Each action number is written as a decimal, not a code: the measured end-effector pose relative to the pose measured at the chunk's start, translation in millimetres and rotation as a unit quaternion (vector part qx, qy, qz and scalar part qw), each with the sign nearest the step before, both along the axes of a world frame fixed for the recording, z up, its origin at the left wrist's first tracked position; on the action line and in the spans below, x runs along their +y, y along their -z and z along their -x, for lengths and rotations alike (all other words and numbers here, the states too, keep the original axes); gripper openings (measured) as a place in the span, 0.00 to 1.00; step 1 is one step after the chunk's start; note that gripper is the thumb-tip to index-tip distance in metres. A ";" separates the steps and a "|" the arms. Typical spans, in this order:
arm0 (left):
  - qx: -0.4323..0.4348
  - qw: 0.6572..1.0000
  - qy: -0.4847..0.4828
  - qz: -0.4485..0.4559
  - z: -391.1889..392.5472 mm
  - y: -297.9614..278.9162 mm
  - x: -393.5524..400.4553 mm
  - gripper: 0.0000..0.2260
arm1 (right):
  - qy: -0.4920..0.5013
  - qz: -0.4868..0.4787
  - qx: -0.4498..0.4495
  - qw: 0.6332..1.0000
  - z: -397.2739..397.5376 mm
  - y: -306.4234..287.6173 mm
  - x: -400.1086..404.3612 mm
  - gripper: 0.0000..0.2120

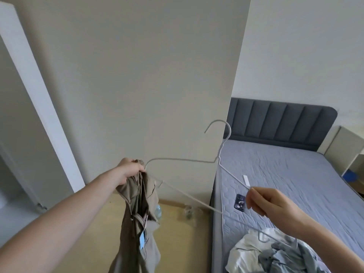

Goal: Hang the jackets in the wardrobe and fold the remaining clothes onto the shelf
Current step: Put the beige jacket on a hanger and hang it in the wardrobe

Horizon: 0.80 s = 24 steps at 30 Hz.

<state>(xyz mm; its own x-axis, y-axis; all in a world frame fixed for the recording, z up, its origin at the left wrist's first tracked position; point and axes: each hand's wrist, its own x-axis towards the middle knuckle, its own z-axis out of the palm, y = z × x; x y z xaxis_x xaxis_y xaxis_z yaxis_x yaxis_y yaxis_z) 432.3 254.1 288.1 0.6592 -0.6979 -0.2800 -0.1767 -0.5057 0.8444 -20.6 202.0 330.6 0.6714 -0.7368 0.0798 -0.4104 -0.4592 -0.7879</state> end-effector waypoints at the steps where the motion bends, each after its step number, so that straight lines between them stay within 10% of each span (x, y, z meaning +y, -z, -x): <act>1: -0.006 1.000 0.015 0.005 -2.0 -3.0 -0.8 0.06 | -0.002 -0.008 0.006 1.000 -0.8 1.8 0.9 0.22; 24: -0.115 0.980 0.118 0.115 3.4 -77.7 -8.6 0.14 | 0.057 0.070 0.005 0.996 -21.3 24.0 9.8 0.21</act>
